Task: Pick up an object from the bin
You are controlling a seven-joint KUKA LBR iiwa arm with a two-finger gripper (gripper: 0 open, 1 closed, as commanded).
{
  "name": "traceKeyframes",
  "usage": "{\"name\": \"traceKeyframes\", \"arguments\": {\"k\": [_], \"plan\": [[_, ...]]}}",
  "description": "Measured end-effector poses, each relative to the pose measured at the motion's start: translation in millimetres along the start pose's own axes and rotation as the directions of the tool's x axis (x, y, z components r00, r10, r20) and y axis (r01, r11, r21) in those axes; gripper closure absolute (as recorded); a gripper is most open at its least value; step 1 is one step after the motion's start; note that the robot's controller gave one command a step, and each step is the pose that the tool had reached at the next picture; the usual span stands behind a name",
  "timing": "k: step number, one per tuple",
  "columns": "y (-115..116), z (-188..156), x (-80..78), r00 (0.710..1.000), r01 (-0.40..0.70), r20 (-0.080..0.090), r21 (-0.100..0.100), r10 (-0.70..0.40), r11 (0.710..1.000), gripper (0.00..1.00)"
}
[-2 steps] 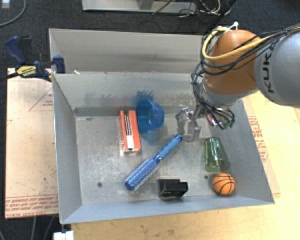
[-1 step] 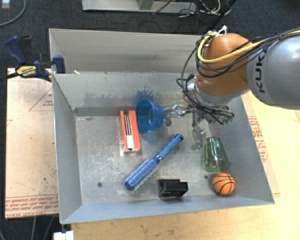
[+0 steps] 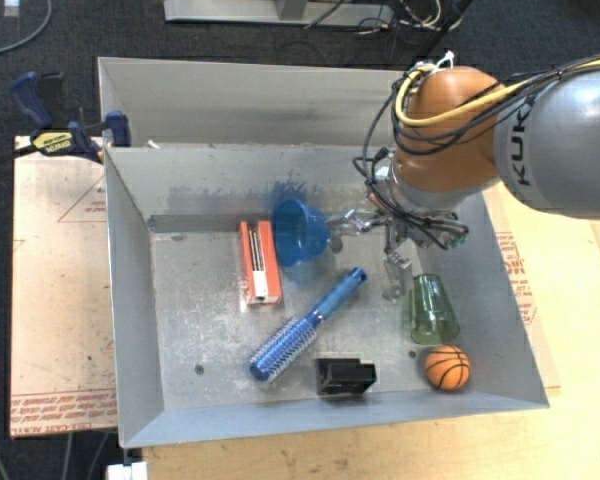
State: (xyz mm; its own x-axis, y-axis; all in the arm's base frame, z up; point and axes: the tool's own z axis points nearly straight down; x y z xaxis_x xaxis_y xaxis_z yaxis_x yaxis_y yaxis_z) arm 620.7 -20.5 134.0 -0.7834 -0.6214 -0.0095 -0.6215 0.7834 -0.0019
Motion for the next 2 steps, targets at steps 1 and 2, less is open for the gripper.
{"name": "traceKeyframes", "arguments": {"k": [1, 2], "plan": [[10.4, 10.5, 0.4, 0.998, 0.058, 0.003, 0.005, -0.058, 0.998, 0.0], [35.4, 59.4, -10.0, 0.844, 0.536, 0.003, 0.001, -0.536, 0.844, 1.0]]}}
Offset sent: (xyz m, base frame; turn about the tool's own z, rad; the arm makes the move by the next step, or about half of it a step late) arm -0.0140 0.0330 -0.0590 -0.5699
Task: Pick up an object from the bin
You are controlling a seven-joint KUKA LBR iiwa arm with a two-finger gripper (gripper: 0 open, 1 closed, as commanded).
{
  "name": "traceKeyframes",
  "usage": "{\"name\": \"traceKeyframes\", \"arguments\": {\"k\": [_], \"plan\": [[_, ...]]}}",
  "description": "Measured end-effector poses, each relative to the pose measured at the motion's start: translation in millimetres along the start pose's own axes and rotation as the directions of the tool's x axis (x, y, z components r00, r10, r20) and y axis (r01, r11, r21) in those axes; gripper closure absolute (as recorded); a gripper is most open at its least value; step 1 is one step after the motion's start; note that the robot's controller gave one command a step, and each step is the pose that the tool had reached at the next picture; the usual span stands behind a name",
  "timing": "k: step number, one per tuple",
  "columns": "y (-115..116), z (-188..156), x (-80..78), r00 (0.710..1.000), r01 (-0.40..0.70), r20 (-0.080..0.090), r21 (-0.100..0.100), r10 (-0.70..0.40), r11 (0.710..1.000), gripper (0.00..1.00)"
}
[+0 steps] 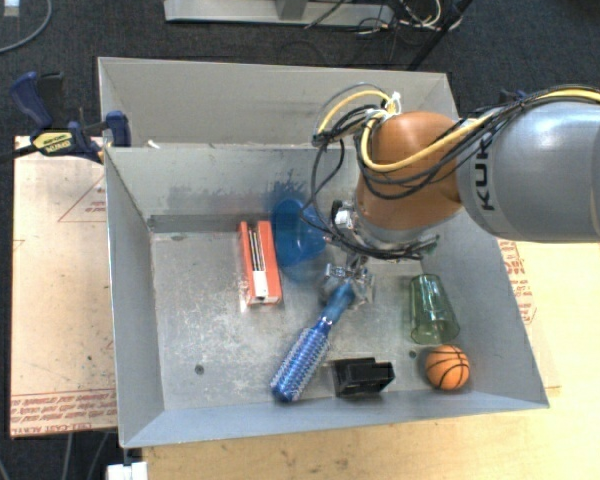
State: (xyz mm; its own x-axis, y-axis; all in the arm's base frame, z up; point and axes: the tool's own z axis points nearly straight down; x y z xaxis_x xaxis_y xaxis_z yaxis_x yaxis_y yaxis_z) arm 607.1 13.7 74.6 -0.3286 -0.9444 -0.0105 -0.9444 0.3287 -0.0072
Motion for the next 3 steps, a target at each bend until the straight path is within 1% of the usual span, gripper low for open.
{"name": "traceKeyframes", "arguments": {"k": [1, 2, 3], "plan": [[0.1, 0.1, 0.2, 1.0, 0.0, 0.0, -0.001, 0.0, 1.0, 1.0], [8.1, -42.2, 6.0, 1.0, 0.019, 0.001, -0.006, -0.019, 1.0, 1.0], [1.5, -96.0, 19.7, 1.0, 0.014, 0.003, -0.001, -0.014, 1.0, 1.0]]}}
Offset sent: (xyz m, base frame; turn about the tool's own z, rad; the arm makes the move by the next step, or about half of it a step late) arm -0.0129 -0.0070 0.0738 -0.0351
